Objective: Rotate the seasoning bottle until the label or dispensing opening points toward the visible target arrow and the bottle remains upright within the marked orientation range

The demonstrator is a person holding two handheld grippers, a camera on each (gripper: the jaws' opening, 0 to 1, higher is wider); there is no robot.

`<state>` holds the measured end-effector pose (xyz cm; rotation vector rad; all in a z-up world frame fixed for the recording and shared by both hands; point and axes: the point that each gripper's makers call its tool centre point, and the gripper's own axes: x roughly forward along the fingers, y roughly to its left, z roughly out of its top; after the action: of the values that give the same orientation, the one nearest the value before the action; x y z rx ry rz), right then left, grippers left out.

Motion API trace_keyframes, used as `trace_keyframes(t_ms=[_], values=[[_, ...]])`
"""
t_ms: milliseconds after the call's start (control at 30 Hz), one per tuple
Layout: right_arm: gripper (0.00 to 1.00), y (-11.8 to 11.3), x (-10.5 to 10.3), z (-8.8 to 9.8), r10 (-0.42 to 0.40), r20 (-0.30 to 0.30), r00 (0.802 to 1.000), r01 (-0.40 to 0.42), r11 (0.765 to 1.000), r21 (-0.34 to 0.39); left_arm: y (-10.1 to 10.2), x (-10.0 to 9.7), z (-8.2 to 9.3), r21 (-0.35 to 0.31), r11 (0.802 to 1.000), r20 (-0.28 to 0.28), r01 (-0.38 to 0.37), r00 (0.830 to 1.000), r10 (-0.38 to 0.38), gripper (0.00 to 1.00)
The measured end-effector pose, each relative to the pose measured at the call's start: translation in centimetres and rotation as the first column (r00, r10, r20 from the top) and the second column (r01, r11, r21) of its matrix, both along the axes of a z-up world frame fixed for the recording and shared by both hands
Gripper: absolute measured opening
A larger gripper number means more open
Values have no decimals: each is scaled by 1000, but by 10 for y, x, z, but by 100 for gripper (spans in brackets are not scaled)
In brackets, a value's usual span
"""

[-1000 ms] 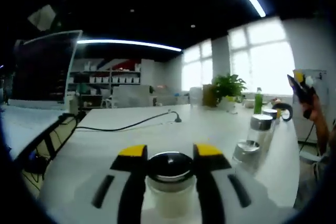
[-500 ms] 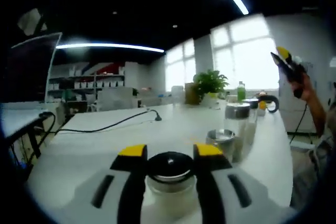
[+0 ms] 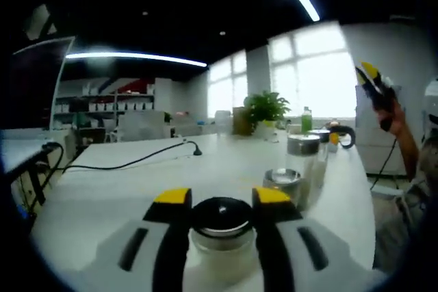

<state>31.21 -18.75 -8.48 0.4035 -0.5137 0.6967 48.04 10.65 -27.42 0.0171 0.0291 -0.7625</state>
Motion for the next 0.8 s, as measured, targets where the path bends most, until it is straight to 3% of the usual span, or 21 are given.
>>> trace_keyframes(t_ms=[200, 267, 467, 633, 700, 733, 800], values=[[11, -2, -4, -3, 30, 3, 1000, -30, 999, 16, -10, -17, 1, -52, 980, -30, 193, 980, -194, 37], [11, 0, -6, -1, 46, 8, 999, -46, 999, 17, -11, -20, 1, -29, 968, -23, 250, 968, -250, 37], [11, 3, -12, 1, 61, 24, 998, -60, 998, -4, -14, -20, 3, -24, 945, -34, 327, 944, -328, 37], [10, 7, -11, 0, 95, 13, 995, -95, 995, -7, -18, -24, 1, 14, 914, -32, 406, 914, -406, 37], [11, 6, -10, -1, 93, 11, 996, -93, 996, -7, -18, -24, -6, 22, 903, -81, 428, 901, -425, 37], [11, 6, -10, -2, 95, 9, 995, -95, 996, -3, -17, -22, -11, 22, 909, -113, 416, 904, -412, 41], [11, 4, -8, -4, 93, 7, 996, -93, 996, 1, -13, -10, -11, -13, 945, -104, 326, 940, -325, 52]])
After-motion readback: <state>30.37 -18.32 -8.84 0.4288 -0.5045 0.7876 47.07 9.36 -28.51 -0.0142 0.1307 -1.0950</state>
